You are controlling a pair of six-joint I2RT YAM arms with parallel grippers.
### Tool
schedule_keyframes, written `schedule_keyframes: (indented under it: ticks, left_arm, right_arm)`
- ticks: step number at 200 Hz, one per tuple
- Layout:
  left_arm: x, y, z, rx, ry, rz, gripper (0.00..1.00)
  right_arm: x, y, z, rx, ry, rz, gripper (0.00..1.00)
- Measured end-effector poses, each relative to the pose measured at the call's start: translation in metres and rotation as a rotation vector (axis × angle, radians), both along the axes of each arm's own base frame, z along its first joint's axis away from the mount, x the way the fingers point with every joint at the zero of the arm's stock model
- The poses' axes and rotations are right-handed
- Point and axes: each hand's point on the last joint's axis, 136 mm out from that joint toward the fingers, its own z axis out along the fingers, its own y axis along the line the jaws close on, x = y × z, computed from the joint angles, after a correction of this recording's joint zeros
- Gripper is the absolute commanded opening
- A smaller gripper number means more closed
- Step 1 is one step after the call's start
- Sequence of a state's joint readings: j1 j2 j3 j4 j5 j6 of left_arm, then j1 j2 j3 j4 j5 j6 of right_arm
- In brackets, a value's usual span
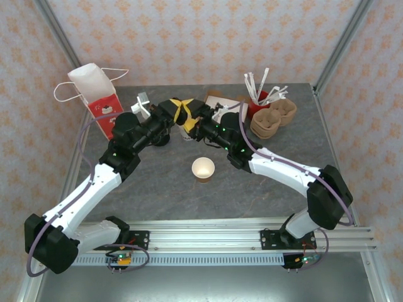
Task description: Pack the takeout coffee
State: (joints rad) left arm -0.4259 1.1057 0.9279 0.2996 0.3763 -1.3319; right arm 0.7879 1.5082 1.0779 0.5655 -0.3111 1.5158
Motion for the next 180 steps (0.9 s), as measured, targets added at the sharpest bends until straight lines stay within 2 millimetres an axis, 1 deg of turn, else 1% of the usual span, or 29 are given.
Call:
schedule_keyframes:
  ticks: [13,32,52,61,78,94,98,111,136,141,144,151,180]
  left_arm:
    - [0.001,0.001,-0.006,0.022,0.015,0.006,0.46]
    - [-0.001,0.005,-0.021,0.085,0.052,0.026,0.55]
    - [-0.007,0.013,-0.034,0.173,0.082,0.048,0.63]
    - [-0.011,0.018,-0.040,0.227,0.093,0.055,0.65]
    - [-0.017,0.025,-0.047,0.331,0.116,0.066,0.68]
    - [-0.020,0.029,-0.052,0.414,0.123,0.062,0.69]
    - [-0.021,0.031,-0.054,0.441,0.125,0.059,0.69]
    - [-0.023,0.033,-0.064,0.506,0.142,0.048,0.69]
    - [-0.024,0.036,-0.087,0.603,0.187,0.023,0.70]
    - [-0.024,0.036,-0.091,0.618,0.196,0.020,0.70]
    - [-0.024,0.037,-0.093,0.626,0.203,0.017,0.70]
    - [-0.025,0.037,-0.099,0.646,0.215,0.013,0.70]
    - [-0.027,0.040,-0.106,0.688,0.228,0.005,0.70]
  right_arm:
    - [0.002,-0.002,-0.003,-0.011,-0.003,-0.014,0.59]
    - [0.005,-0.009,-0.013,-0.067,-0.017,-0.044,0.59]
    - [0.005,-0.027,-0.028,-0.195,-0.049,-0.085,0.59]
    - [0.002,-0.040,-0.037,-0.301,-0.090,-0.105,0.59]
    - [-0.008,-0.060,-0.045,-0.480,-0.190,-0.123,0.59]
    - [-0.021,-0.072,-0.054,-0.645,-0.304,-0.102,0.59]
    - [-0.025,-0.074,-0.059,-0.711,-0.349,-0.089,0.59]
    - [-0.035,-0.075,-0.074,-0.854,-0.442,-0.037,0.58]
    - [-0.059,-0.071,-0.115,-1.111,-0.596,0.106,0.58]
    - [-0.061,-0.071,-0.119,-1.138,-0.614,0.119,0.58]
    - [-0.065,-0.070,-0.127,-1.176,-0.639,0.146,0.58]
    - [-0.071,-0.070,-0.136,-1.233,-0.676,0.180,0.58]
    - [-0.079,-0.064,-0.158,-1.376,-0.788,0.258,0.58]
